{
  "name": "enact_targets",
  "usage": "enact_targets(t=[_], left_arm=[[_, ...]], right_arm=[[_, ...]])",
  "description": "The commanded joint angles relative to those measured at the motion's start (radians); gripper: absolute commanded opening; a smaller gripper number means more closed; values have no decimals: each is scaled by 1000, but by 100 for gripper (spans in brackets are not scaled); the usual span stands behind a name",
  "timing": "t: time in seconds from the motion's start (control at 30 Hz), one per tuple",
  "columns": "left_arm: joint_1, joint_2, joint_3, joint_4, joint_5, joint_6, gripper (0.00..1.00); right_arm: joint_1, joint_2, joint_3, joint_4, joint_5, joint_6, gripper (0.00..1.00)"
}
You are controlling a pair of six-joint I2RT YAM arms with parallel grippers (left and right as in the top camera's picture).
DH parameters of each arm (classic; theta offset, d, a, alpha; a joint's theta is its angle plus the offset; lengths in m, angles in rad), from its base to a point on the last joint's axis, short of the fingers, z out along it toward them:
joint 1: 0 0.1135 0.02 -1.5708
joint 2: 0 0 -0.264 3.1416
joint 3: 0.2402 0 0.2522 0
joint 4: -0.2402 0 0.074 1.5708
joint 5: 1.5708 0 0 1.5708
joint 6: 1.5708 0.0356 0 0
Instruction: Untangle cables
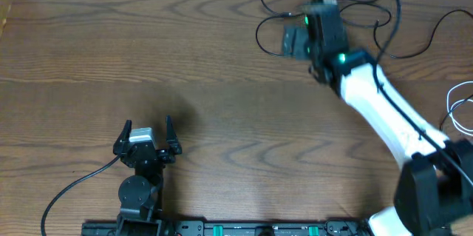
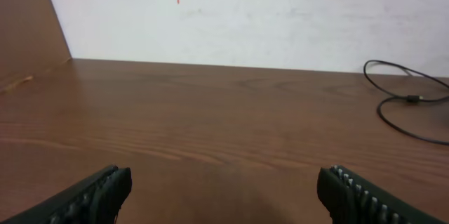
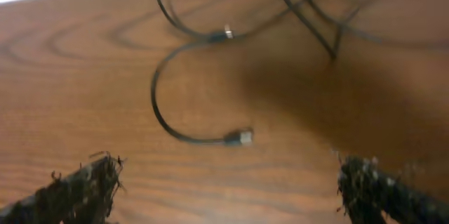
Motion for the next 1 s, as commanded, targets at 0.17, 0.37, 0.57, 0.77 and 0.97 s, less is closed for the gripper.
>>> enact_targets(t=[0.17,0.37,0.57,0.77,0.97], left_arm=[[5,-7,-16,-41,-31,14,89],[5,-7,-16,-41,-31,14,90],[5,-7,-16,-41,-31,14,89],[5,-7,-16,-41,-31,14,89],[5,-7,-16,-41,-31,14,90]], right_arm=[[-2,-200,-388,141,18,121,99],[-3,-324,-583,174,17,121,99],[-5,-449,-804,313,57,120,99],[-5,-621,-1007,418,58,120,99],[-22,-814,-1148,418,58,119,99]])
